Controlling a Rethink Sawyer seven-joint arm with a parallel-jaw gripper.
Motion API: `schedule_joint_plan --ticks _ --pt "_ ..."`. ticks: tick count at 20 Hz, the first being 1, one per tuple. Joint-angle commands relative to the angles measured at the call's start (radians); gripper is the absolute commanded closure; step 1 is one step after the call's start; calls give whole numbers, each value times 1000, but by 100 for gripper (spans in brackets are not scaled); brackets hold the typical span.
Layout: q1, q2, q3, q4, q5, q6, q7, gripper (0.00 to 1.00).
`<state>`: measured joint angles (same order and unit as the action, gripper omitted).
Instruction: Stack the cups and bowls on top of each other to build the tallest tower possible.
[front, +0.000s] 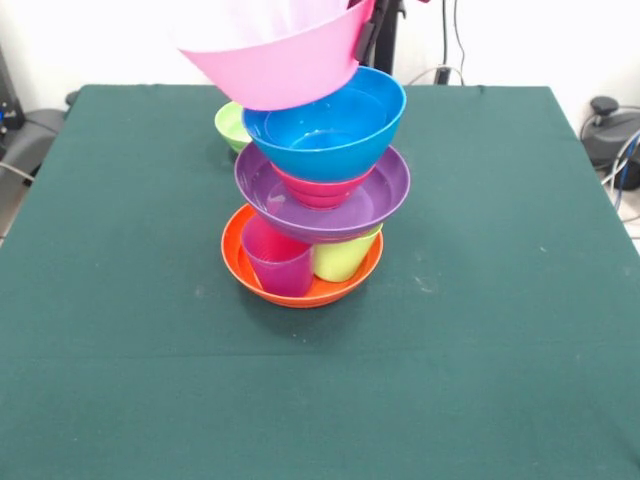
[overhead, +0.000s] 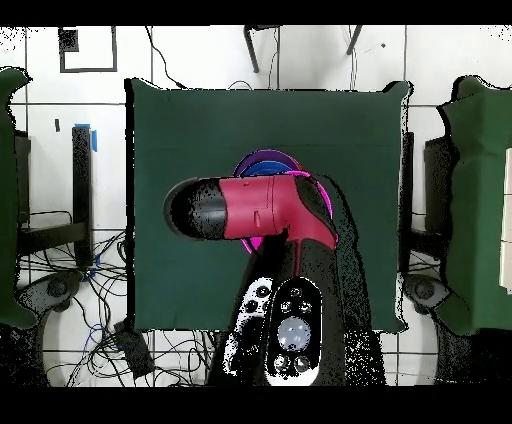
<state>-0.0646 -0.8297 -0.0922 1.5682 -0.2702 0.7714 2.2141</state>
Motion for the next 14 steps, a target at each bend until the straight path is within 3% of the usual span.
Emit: schedule_joint_plan --ticks 1,14 --pt "36 47 5 -17 43 -47 213 100" --pt "73 67 -42 -39 63 -54 198 100"
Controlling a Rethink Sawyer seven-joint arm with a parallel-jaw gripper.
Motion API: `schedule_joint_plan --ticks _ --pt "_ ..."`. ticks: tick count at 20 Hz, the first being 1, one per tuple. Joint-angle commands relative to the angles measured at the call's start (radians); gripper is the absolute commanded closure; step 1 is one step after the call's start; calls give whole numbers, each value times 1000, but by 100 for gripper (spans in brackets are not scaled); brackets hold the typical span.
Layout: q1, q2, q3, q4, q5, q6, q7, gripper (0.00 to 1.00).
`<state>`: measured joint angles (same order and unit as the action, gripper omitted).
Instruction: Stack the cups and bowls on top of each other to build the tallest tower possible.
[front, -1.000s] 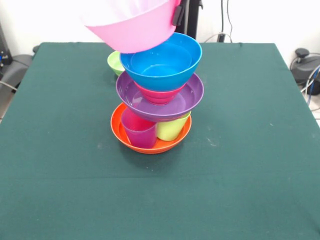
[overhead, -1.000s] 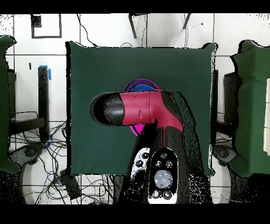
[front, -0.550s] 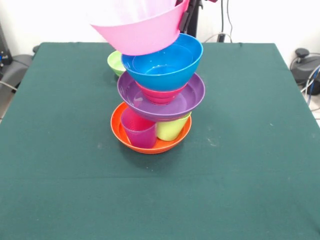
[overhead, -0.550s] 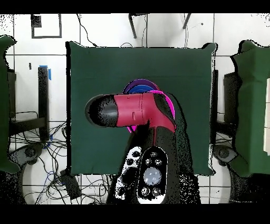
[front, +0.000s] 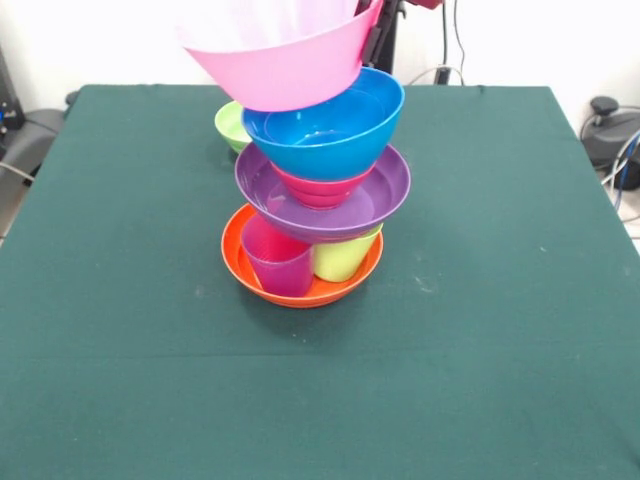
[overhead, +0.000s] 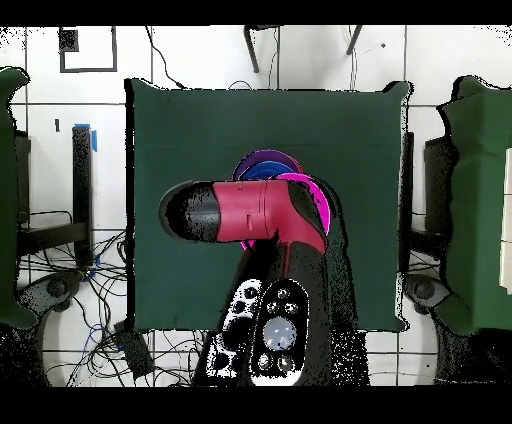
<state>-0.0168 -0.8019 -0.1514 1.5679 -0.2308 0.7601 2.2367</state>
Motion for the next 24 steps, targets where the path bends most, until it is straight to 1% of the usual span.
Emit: schedule_joint_plan --ticks 1,12,24 --pt "27 39 14 -44 25 -33 172 100" --pt "39 62 -2 -160 35 104 112 100" --pt "71 100 -17 -218 70 131 125 100"
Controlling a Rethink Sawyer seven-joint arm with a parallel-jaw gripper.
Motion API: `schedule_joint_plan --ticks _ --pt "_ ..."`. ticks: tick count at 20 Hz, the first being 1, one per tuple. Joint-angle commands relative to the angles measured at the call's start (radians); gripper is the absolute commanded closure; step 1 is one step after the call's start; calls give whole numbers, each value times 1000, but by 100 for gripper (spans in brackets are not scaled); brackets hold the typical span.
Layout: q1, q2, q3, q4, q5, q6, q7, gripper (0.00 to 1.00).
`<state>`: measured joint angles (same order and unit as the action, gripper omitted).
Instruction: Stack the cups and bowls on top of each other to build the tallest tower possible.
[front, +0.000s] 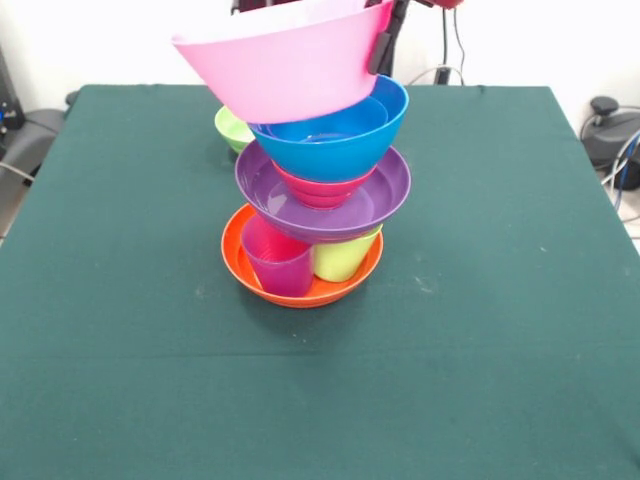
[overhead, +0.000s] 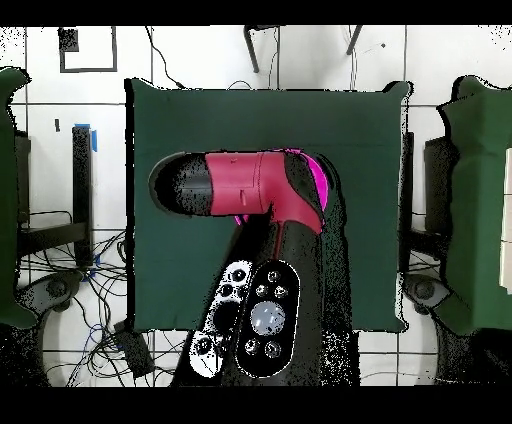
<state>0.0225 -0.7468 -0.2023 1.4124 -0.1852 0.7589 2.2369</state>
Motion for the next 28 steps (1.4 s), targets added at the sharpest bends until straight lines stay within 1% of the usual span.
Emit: schedule_joint_plan --ticks 1,4,9,11,14,19,26,28 --pt "38 49 29 -64 26 134 131 100" --pt "60 57 9 -70 31 153 153 100" --pt "84 62 -16 -54 51 144 171 100" --pt "89 67 -28 -51 52 138 170 100" --pt "107 78 -59 -58 38 165 170 100" --pt "106 87 -69 -52 43 178 143 100" --pt "111 106 -88 -50 26 135 123 100" --pt "111 112 -86 -53 31 125 123 100"
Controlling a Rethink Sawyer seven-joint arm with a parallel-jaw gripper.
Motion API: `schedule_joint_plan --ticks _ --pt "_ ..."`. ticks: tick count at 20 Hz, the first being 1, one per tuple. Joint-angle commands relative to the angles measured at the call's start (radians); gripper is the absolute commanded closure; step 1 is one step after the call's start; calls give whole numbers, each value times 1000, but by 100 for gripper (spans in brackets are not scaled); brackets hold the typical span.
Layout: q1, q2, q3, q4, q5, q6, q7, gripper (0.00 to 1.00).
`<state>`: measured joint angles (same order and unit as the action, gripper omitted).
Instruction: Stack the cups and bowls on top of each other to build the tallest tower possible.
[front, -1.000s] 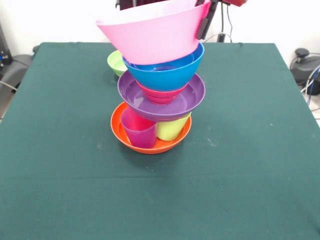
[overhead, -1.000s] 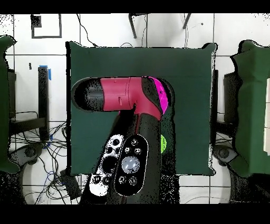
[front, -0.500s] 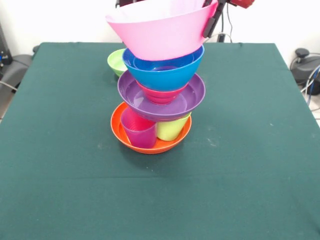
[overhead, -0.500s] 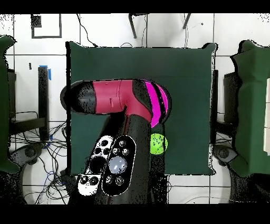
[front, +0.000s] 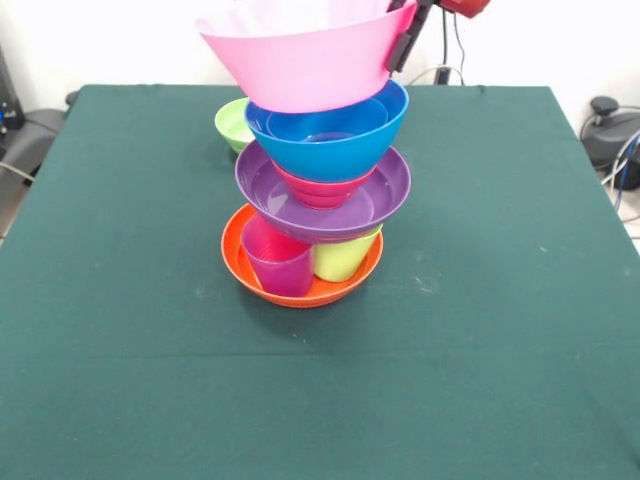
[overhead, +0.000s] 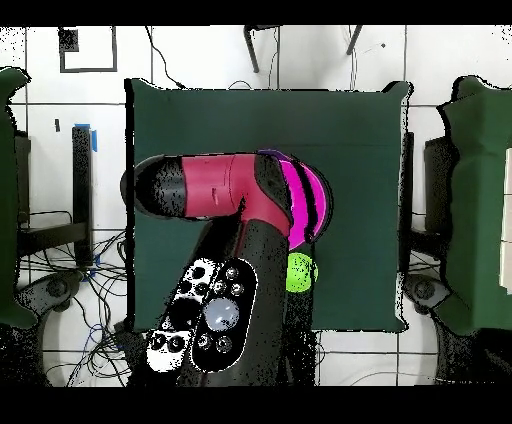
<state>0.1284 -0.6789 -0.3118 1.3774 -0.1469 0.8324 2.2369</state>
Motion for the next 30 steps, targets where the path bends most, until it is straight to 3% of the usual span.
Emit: schedule_joint_plan --ticks 1,30 --pt "7 46 25 -20 -2 48 124 100" --pt "52 84 28 -58 80 66 156 100"
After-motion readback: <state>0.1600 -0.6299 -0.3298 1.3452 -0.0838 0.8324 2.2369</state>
